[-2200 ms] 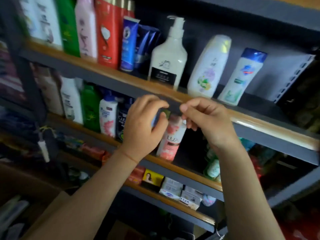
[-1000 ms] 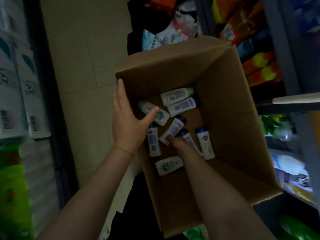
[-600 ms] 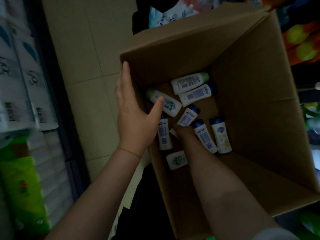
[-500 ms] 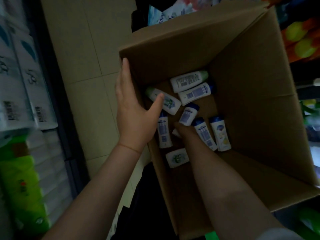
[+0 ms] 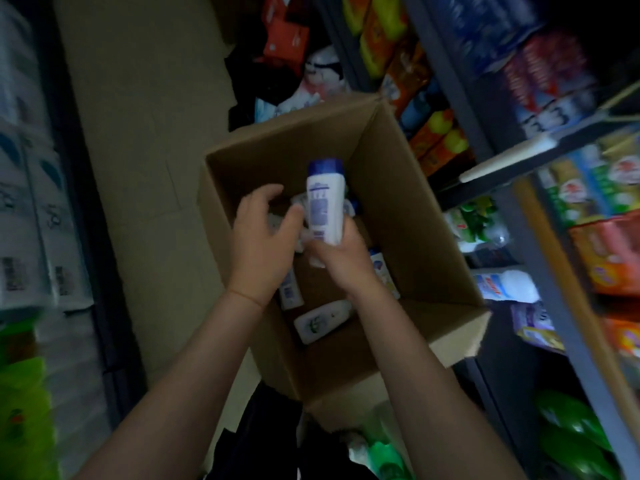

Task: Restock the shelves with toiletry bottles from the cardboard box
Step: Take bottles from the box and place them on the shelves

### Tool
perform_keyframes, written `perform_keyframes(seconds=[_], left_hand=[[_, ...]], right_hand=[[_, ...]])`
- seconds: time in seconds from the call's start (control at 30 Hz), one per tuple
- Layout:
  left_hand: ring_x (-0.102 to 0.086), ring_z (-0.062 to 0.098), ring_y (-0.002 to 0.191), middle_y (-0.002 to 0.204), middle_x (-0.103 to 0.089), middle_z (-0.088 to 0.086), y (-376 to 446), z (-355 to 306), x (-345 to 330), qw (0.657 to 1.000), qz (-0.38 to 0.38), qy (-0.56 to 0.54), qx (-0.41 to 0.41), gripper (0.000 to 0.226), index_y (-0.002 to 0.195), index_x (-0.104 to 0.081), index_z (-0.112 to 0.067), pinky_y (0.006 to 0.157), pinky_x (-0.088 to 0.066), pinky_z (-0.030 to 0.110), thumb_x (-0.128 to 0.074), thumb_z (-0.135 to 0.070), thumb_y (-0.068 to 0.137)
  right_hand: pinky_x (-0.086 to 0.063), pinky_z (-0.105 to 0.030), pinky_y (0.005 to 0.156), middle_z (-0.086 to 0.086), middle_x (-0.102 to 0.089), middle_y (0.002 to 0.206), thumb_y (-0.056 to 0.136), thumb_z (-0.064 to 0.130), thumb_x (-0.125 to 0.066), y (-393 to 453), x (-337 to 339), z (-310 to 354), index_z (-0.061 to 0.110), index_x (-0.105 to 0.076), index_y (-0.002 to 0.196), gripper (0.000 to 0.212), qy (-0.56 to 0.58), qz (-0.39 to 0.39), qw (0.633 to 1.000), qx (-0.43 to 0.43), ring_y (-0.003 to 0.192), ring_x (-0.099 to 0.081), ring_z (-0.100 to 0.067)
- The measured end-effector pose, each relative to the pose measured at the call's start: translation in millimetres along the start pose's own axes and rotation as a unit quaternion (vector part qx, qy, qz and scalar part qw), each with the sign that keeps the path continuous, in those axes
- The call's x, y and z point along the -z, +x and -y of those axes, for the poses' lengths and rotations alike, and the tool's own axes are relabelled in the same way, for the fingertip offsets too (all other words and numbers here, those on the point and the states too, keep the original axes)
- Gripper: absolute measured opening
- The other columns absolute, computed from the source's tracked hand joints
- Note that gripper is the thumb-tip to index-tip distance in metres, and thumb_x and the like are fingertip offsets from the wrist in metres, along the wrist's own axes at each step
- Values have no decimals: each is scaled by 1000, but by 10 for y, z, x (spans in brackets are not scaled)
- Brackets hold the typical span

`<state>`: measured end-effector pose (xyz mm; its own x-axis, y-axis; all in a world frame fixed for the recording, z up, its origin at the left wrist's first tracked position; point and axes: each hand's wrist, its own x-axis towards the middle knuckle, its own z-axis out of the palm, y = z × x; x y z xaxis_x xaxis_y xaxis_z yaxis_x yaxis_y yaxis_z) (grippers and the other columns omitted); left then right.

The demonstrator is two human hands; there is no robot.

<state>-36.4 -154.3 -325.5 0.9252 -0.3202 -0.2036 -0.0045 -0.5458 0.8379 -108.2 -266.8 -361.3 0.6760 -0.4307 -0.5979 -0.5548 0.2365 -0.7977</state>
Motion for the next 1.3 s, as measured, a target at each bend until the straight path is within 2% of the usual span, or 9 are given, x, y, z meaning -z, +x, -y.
perform_keyframes(seconds=[0.13, 0.27, 0.33, 0.7, 0.8, 0.9, 1.03, 1.13, 1.3], left_hand=[[-69, 16, 104, 114, -68, 1, -351, -781, -30, 934, 146, -299, 129, 61, 134, -50, -22, 92, -55, 40, -72, -45, 82], [-68, 21, 75, 82, -68, 8, -849, -1614, 20, 871, 188, -436, 129, 14, 93, -71, -17, 74, -58, 36, -62, -26, 95], [-71, 20, 69, 78, -72, 7, -1171, -1964, 13, 827, 251, -483, 140, 44, 74, -79, -14, 66, -61, 32, -52, -39, 98], [-72, 14, 76, 87, -77, 4, -3565, -3449, -793, 813, 442, -340, -168, 52, 105, -68, -13, 72, -55, 29, -65, -58, 80], [-73, 19, 92, 100, -77, 4, -4203, -3728, -1048, 767, 500, -302, -264, 58, 111, -67, -16, 81, -56, 34, -69, -59, 73], [-69, 24, 108, 113, -74, 5, -4751, -4075, -1221, 705, 560, -285, -329, 72, 116, -68, -20, 98, -53, 44, -71, -73, 67], [-65, 9, 111, 110, -74, -11, -5240, -4500, -1468, 688, 506, -302, -423, 34, 101, -77, -35, 98, -48, 38, -52, -55, 90], [-56, 17, 125, 128, -65, 0, -5320, -4682, -1772, 659, 306, -211, -654, 36, 121, -68, -13, 108, -41, 42, -52, -29, 93], [-46, 28, 132, 137, -56, 7, -5314, -4710, -2138, 630, 149, -25, -761, 53, 135, -56, -11, 119, -20, 52, -52, -32, 87]], right_hand=[[-55, -23, 84, 11, -54, 118, 93, 21, -64, -1007, 243, 611, 35, -37, 129, 47, -110, 6, 976, 189, 107, -57, -1], [-43, -9, 94, 16, -47, 129, 94, 31, -59, -1911, 668, 854, 28, -37, 145, 56, -124, -37, 957, 259, 114, -47, 16], [-48, -15, 89, 13, -57, 123, 95, 33, -59, -2380, 959, 914, 28, -51, 131, 38, -95, -96, 949, 284, 109, -56, 8], [-47, -16, 66, 9, -67, 89, 71, 57, -60, -4669, 2446, 585, 22, -60, 101, 45, -177, -417, 839, 302, 80, -64, -4], [-52, -33, 61, 6, -64, 81, 59, 61, -49, -5239, 2898, 438, 24, -57, 87, 47, -198, -534, 780, 260, 74, -64, -13], [-45, -21, 55, 9, -63, 75, 60, 60, -56, -5817, 3283, 351, 28, -53, 81, 38, -166, -609, 727, 268, 67, -60, -4], [-50, -27, 66, 0, -69, 84, 67, 53, -73, -6519, 3728, 324, 20, -65, 89, 40, -132, -734, 593, 303, 76, -66, -12], [-53, -33, 81, -5, -70, 96, 74, 43, -79, -6933, 4030, 341, 12, -69, 100, 42, -124, -775, 512, 349, 91, -68, -18], [-54, -34, 76, -3, -70, 92, 71, 52, -73, -7187, 4422, 533, 15, -67, 97, 46, -140, -809, 486, 300, 86, -67, -16]])
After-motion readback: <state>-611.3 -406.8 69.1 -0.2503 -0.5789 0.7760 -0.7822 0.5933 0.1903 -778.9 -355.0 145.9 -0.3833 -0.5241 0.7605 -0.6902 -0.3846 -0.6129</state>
